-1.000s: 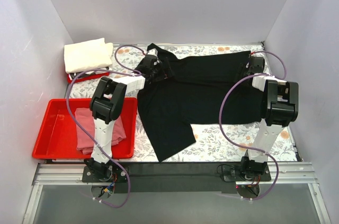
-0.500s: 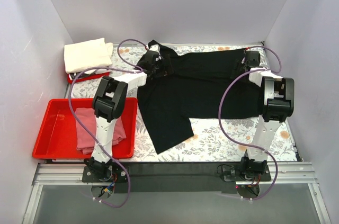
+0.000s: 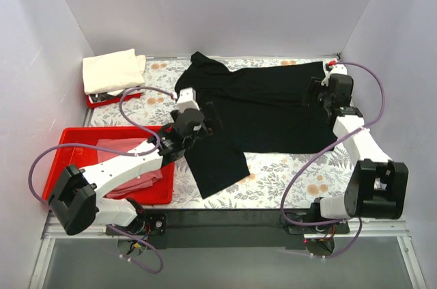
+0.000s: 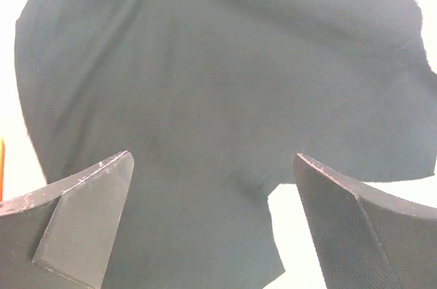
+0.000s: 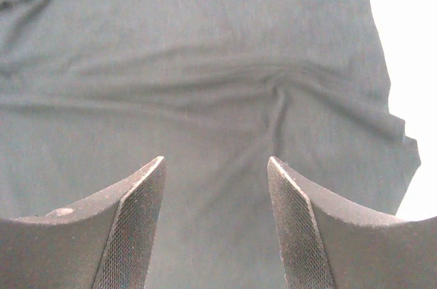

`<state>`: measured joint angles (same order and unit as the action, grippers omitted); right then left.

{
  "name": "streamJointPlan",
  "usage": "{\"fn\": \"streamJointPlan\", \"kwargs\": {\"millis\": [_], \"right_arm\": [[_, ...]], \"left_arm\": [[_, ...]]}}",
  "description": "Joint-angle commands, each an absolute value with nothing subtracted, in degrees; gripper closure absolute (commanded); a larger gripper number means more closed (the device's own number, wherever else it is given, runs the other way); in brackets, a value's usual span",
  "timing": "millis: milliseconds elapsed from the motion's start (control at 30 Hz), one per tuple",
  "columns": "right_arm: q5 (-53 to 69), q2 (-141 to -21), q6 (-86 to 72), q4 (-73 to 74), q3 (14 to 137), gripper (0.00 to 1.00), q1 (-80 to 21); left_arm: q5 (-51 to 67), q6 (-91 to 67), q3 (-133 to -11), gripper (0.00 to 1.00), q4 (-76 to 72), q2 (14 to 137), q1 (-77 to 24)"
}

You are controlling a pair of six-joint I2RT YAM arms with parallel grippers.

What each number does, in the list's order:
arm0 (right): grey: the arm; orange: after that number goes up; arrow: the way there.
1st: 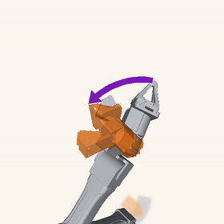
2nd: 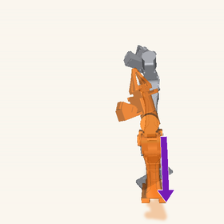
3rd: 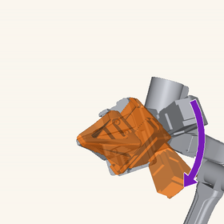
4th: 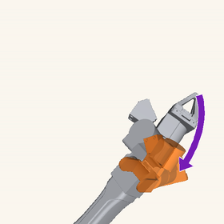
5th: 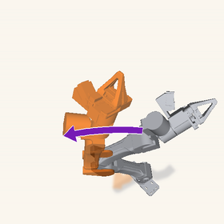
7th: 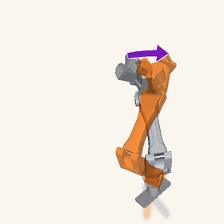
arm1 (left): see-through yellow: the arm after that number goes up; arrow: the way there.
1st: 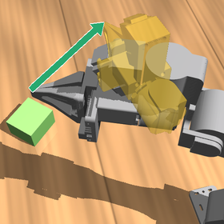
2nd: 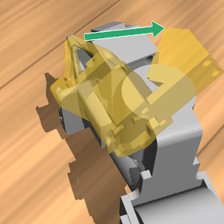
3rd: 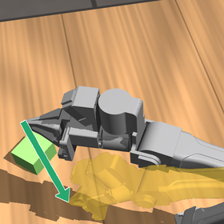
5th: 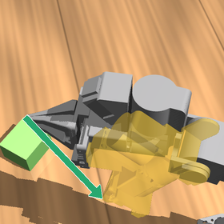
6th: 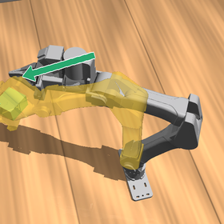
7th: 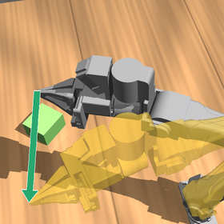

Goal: Fold and stack the t-shirts
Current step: Flatten the tshirt out

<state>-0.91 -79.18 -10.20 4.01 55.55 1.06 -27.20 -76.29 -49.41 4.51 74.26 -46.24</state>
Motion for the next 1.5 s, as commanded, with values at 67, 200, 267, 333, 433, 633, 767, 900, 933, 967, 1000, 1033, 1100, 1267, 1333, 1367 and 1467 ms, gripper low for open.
{"fn": "streamJointPlan", "kwargs": {"millis": [67,200,267,333,433,633,767,900,933,967,1000,1033,1100,1267,1333,1367,1467], "right_arm": [[-0.4,-70.2,-9.2,3.4,47.5,0.43,1.2],[-0.9,-65.2,-9.1,3.6,44.3,0.42,1.2],[-0.7,-62.9,-9.1,3.7,42.8,0.41,1.2],[-0.6,-61.8,-9.1,3.8,41.7,0.40,1.2],[-0.6,-60.5,-9.1,4.0,41.0,0.40,1.2],[-0.4,-60.8,-9.2,4.1,40.5,0.40,1.2],[-0.4,-61.2,-9.4,4.1,40.4,0.39,1.2],[-0.4,-61.1,-9.5,4.1,40.3,0.39,1.2],[-0.4,-61.1,-9.4,4.1,40.3,0.39,1.2],[-0.4,-61.0,-9.4,4.1,40.3,0.39,1.2],[-0.4,-60.9,-9.4,4.0,40.3,0.39,1.2],[-0.4,-60.9,-9.5,4.0,40.2,0.39,1.2],[-0.4,-60.8,-9.5,4.0,40.1,0.39,1.2],[-0.4,-60.5,-9.5,4.0,39.5,0.39,1.2],[-0.4,-60.4,-9.5,4.0,39.4,0.39,1.2],[-0.4,-60.3,-9.5,4.0,39.4,0.40,1.2],[-0.6,-59.9,-9.4,4.0,39.3,0.39,1.2]], "left_arm": [[-33.5,-93.4,-41.5,0.04,22.6,72.9,-54.8],[-35.2,-102.7,-41.7,0.04,31.2,73.7,-62.5],[-36.0,-108.4,-42.8,0.03,34.2,75.1,-66.5],[-36.6,-112.0,-43.3,0.03,38.4,76.5,-70.2],[-34.8,-116.3,-42.4,0.03,38.8,77.3,-73.1],[-31.8,-120.2,-40.0,0.03,36.8,79.2,-76.4],[-31.1,-122.1,-39.2,0.03,36.9,79.5,-77.6],[-30.9,-122.3,-37.4,0.07,35.2,78.3,-77.6],[-30.7,-122.0,-37.4,0.09,34.8,78.0,-77.6],[-30.5,-121.6,-36.8,0.13,33.5,77.7,-77.6],[-30.2,-121.5,-36.6,0.15,33.0,77.3,-77.6],[-30.0,-121.2,-36.4,0.16,32.3,77.3,-77.6],[-29.5,-120.9,-36.1,0.21,31.3,77.6,-77.6],[-28.6,-119.9,-36.3,0.25,29.0,79.3,-77.6],[-28.6,-119.6,-36.7,0.28,28.5,80.2,-77.6],[-28.4,-119.5,-36.8,0.29,28.4,80.4,-77.5],[-28.2,-119.6,-37.2,0.37,29.0,81.8,-77.6]]}}
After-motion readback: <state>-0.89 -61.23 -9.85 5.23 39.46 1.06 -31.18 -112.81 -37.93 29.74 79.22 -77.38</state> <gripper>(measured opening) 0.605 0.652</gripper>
